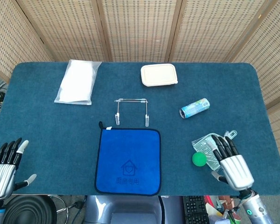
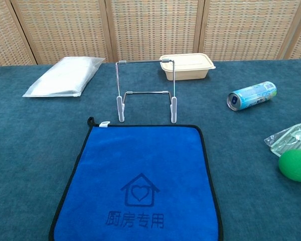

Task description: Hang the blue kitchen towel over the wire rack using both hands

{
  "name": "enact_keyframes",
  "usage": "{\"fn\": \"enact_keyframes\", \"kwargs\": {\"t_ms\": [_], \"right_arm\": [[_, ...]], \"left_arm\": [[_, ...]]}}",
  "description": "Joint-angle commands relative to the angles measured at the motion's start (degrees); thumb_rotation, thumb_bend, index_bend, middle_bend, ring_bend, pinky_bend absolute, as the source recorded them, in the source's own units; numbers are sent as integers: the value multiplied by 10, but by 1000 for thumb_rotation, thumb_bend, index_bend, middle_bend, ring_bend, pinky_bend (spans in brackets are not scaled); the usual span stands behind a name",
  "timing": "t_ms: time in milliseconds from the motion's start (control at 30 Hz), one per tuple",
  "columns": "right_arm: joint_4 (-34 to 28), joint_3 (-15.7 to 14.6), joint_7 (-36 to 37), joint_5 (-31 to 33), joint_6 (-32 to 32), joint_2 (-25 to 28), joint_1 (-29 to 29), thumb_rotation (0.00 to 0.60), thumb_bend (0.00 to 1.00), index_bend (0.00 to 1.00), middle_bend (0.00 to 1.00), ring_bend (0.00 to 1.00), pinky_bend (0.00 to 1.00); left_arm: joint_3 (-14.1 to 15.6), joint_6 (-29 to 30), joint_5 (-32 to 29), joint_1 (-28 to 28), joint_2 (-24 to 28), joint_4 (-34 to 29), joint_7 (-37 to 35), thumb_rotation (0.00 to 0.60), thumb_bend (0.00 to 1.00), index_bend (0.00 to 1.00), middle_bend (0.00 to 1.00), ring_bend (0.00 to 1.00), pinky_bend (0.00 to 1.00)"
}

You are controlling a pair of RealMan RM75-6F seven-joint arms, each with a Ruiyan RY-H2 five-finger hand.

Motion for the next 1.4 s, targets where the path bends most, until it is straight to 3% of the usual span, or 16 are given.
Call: {"fn": "enact_keyframes", "kwargs": {"t_ms": [33,233,433,800,1100,1400], "right_arm": [[27,7,36,-32,-54,-8,58,600,0,53,0,0,0],[46,15,70,-40,-94,-28,109,600,0,54,0,0,0],[73,20,22,-46,-151,-52,156,600,0,55,0,0,0],[120,11,1,-50,-204,-123,217,600,0,64,8,0,0],[183,9,-8,-43,-212,-189,244,600,0,67,12,0,0],[228,0,-20,-42,-208,-214,262,600,0,71,17,0,0]], "left_arm": [[-4,-3,-9,-1,-2,1,1,600,0,0,0,0,0],[-14,-11,-28,-4,-4,2,-7,600,0,0,0,0,0],[-17,-27,-37,-11,-4,8,-23,600,0,0,0,0,0],[-23,-36,-50,-16,-4,15,-29,600,0,0,0,0,0],[-23,-50,-61,-21,-6,17,-21,600,0,0,0,0,0],[-23,-50,-62,-22,-5,17,-24,600,0,0,0,0,0]]}}
